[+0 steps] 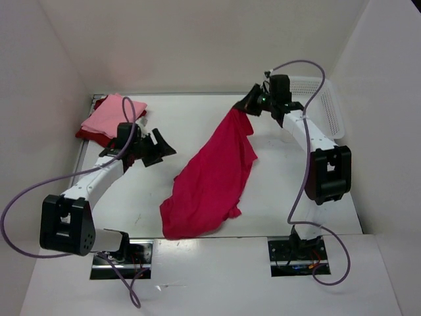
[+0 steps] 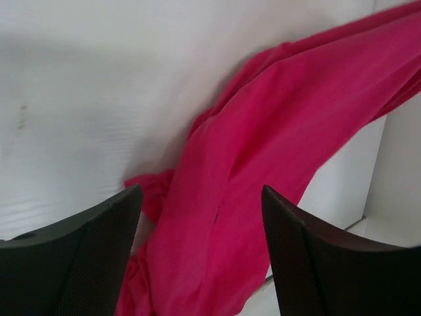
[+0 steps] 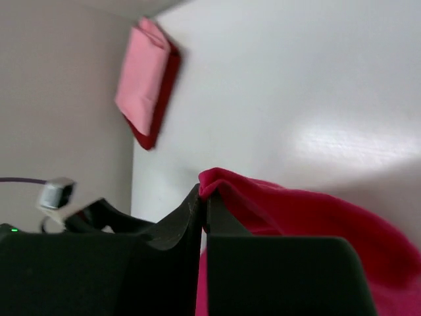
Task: Fold and stack the t-shirts
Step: Move the tshirt to the center of the board, then flatten out the tshirt
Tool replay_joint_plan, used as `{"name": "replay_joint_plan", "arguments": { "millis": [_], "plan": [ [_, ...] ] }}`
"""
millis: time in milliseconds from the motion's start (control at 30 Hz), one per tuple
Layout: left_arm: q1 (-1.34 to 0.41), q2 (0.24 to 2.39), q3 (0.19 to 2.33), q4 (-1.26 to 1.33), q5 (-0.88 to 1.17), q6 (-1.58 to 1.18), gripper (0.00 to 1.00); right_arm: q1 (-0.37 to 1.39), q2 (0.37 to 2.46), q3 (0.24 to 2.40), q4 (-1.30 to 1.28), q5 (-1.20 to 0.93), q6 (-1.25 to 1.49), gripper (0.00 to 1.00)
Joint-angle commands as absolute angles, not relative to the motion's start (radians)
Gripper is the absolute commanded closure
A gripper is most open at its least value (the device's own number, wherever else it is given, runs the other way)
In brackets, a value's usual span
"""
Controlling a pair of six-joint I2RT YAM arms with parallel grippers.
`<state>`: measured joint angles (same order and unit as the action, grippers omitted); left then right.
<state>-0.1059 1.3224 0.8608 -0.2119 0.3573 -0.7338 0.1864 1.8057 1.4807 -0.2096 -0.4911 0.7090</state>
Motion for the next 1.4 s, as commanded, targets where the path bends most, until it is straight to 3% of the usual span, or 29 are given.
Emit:
{"name": "replay_joint_plan", "arguments": {
  "millis": [0, 100, 233, 300, 333, 400, 433, 467, 567, 633, 733, 767, 800, 867, 900, 1000, 1200, 1300, 1367],
  "plan": [
    [-0.167, 1.379, 0.942, -0.172, 0.328, -0.693, 0.20, 0.235, 1.827, 1.647, -0.172, -0.480, 0.684, 0.96],
    [-0.189, 1.428, 0.965, -0.161, 0.293, -0.693, 0.20, 0.271, 1.936, 1.828, -0.290, -0.386, 0.684, 0.91],
    [-0.198, 1.448, 1.000, -0.170, 0.246, -0.660, 0.20, 0.297, 2.097, 2.144, -0.549, -0.350, 0.626, 0.37],
    [-0.209, 1.457, 1.044, -0.183, 0.212, -0.631, 0.20, 0.310, 2.008, 2.068, -0.536, -0.283, 0.589, 0.29],
    [-0.209, 1.469, 1.057, -0.192, 0.187, -0.630, 0.20, 0.310, 1.958, 1.913, -0.497, -0.258, 0.589, 0.24],
    [-0.209, 1.505, 1.087, -0.192, 0.177, -0.621, 0.20, 0.299, 1.824, 1.696, -0.417, -0.258, 0.598, 0.24],
    [-0.209, 1.519, 1.088, -0.192, 0.176, -0.621, 0.20, 0.299, 1.794, 1.634, -0.408, -0.271, 0.598, 0.29],
    [-0.209, 1.549, 1.098, -0.192, 0.176, -0.621, 0.20, 0.299, 1.743, 1.579, -0.408, -0.282, 0.607, 0.38],
    [-0.209, 1.601, 1.107, -0.181, 0.228, -0.621, 0.19, 0.316, 1.666, 1.355, -0.399, -0.311, 0.607, 0.78],
    [-0.209, 1.661, 1.121, -0.172, 0.251, -0.611, 0.17, 0.354, 1.579, 1.202, -0.399, -0.292, 0.617, 0.86],
    [-0.218, 1.742, 1.155, -0.152, 0.331, -0.611, 0.17, 0.365, 1.473, 1.016, -0.399, -0.291, 0.670, 0.83],
    [-0.218, 1.784, 1.167, -0.152, 0.360, -0.601, 0.17, 0.365, 1.454, 0.979, -0.399, -0.279, 0.693, 0.68],
    [-0.228, 1.805, 1.196, -0.152, 0.377, -0.601, 0.17, 0.365, 1.441, 0.915, -0.399, -0.270, 0.702, 0.59],
    [-0.242, 1.863, 1.233, -0.140, 0.422, -0.592, 0.17, 0.388, 1.431, 0.844, -0.428, -0.270, 0.713, 0.46],
    [-0.253, 1.882, 1.242, -0.140, 0.434, -0.592, 0.18, 0.388, 1.421, 0.824, -0.428, -0.270, 0.728, 0.44],
    [-0.253, 1.948, 1.264, -0.129, 0.486, -0.601, 0.29, 0.417, 1.411, 0.749, -0.419, -0.296, 0.770, 0.43],
    [-0.253, 1.922, 1.235, -0.092, 0.431, -0.635, 0.79, 0.439, 1.433, 0.678, -0.385, -0.336, 0.792, 0.41],
    [-0.236, 1.849, 1.180, -0.077, 0.384, -0.669, 0.93, 0.439, 1.454, 0.667, -0.342, -0.336, 0.801, 0.41],
    [-0.196, 1.810, 1.145, -0.068, 0.374, -0.692, 0.96, 0.439, 1.491, 0.667, -0.319, -0.336, 0.801, 0.51]
  ]
}}
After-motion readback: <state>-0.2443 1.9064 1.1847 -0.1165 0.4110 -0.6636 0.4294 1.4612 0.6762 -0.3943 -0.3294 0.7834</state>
